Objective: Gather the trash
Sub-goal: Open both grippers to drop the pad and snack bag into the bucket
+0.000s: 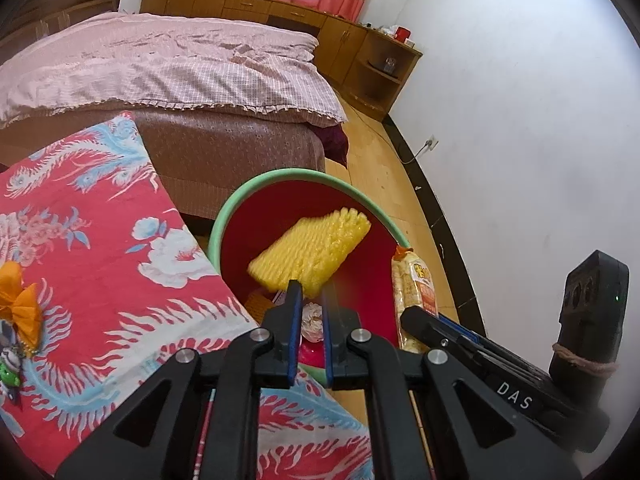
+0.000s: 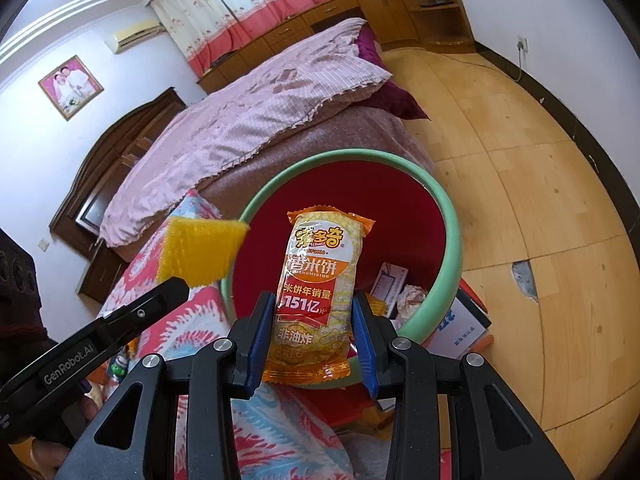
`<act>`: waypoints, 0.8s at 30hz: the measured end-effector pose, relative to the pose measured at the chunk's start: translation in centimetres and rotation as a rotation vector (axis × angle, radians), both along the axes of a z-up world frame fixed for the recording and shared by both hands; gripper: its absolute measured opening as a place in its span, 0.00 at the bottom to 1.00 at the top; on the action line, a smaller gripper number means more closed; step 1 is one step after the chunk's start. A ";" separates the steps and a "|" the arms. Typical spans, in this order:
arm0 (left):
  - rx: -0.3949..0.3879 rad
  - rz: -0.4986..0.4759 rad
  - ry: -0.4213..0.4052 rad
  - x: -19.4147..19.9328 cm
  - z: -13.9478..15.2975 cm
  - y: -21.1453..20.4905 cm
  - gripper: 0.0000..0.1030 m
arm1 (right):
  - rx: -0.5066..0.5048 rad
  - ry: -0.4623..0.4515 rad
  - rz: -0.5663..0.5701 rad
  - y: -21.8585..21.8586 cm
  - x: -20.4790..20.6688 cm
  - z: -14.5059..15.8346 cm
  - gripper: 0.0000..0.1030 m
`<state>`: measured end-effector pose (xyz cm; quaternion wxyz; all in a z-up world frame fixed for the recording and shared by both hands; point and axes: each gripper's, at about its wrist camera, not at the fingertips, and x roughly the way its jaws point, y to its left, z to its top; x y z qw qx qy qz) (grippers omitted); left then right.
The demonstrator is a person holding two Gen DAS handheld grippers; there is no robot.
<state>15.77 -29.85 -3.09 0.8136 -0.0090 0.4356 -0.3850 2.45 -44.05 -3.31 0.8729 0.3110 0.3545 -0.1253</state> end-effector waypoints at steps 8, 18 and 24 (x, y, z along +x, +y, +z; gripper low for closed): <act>0.021 0.012 0.002 0.5 -0.5 -0.2 0.14 | 0.011 0.019 -0.010 -0.7 0.8 -1.0 0.37; 0.043 0.063 0.000 0.4 -0.5 1.1 0.33 | -0.004 0.028 -0.039 -0.9 1.8 -1.5 0.40; 0.045 0.100 0.000 0.3 -0.1 2.3 0.34 | 0.012 0.021 -0.046 -1.0 1.3 -1.2 0.40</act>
